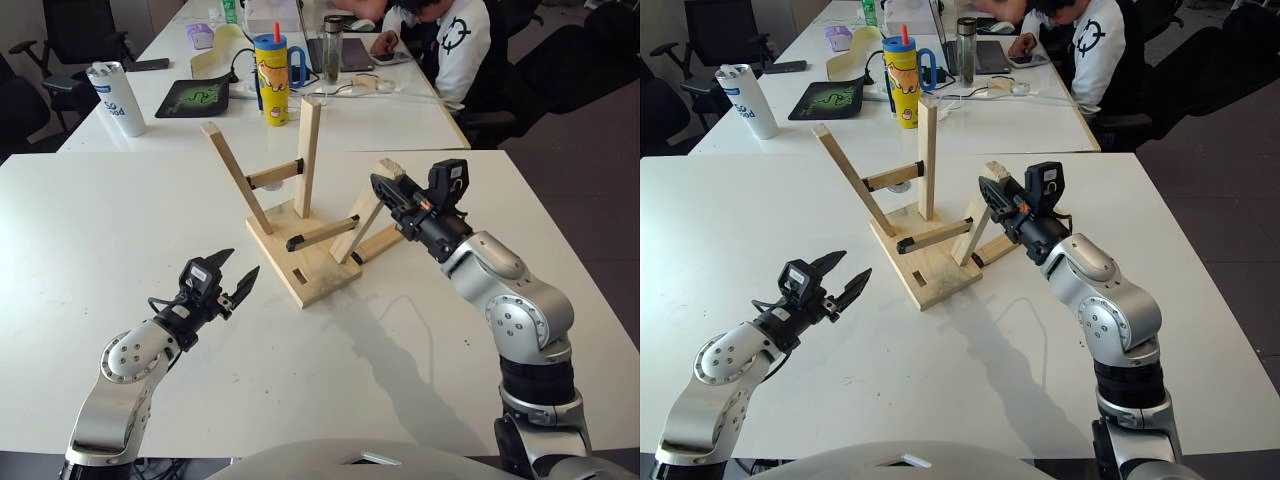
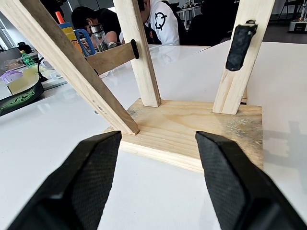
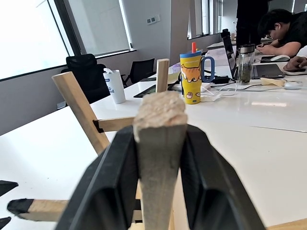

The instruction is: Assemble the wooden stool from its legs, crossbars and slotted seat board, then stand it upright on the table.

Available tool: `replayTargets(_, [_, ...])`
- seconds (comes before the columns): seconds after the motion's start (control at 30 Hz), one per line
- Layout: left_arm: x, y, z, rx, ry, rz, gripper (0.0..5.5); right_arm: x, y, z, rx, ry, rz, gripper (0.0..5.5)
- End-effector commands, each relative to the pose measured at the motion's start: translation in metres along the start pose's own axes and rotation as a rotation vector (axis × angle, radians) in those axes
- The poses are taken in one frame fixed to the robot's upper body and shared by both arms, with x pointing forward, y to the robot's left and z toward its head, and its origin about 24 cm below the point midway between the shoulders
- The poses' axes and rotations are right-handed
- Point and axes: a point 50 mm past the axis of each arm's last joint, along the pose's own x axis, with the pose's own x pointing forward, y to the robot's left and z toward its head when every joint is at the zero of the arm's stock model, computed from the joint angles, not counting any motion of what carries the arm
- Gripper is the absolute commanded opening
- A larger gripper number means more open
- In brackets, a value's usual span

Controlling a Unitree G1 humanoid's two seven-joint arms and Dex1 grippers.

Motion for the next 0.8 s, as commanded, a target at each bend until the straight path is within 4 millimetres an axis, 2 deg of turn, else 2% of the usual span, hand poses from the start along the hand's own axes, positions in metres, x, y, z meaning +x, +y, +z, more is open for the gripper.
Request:
replayTargets(0.03, [0.001,0.001,0.000,0.014,0.001,0.005,2.88,0.004,0.001,0.003,-0.012,0.000,-0.003,1.04])
replayTargets(0.17, [0.002,0.003,0.000,0.018,-0.003,0.003,2.88,0.010,0.005,0.027,-0.041,-0.078,0.032,1.04])
replayTargets(0.2, [0.002,0.003,0.000,0.021,-0.004,0.002,2.88,0.011,0.004,0.032,-0.040,-0.092,0.029,1.40])
replayTargets(0.33, [0.003,0.002,0.000,0.022,-0.005,0.003,2.88,0.014,0.002,0.043,-0.042,-0.131,0.025,1.91])
replayTargets(0.5, [0.003,0.001,0.000,0.021,-0.004,0.003,2.88,0.015,0.002,0.046,-0.038,-0.135,0.029,1.91])
replayTargets(0.6, [0.003,0.000,0.000,0.020,-0.005,0.007,2.88,0.016,0.000,0.063,-0.035,-0.217,0.019,1.91])
replayTargets(0.7, [0.003,0.001,-0.001,0.018,-0.004,0.012,2.88,0.017,-0.025,0.079,-0.024,-0.275,-0.137,1.91])
replayTargets(0.8, [0.003,0.001,-0.002,0.016,-0.006,0.018,2.88,0.020,-0.063,0.063,-0.082,-0.132,-0.306,1.91])
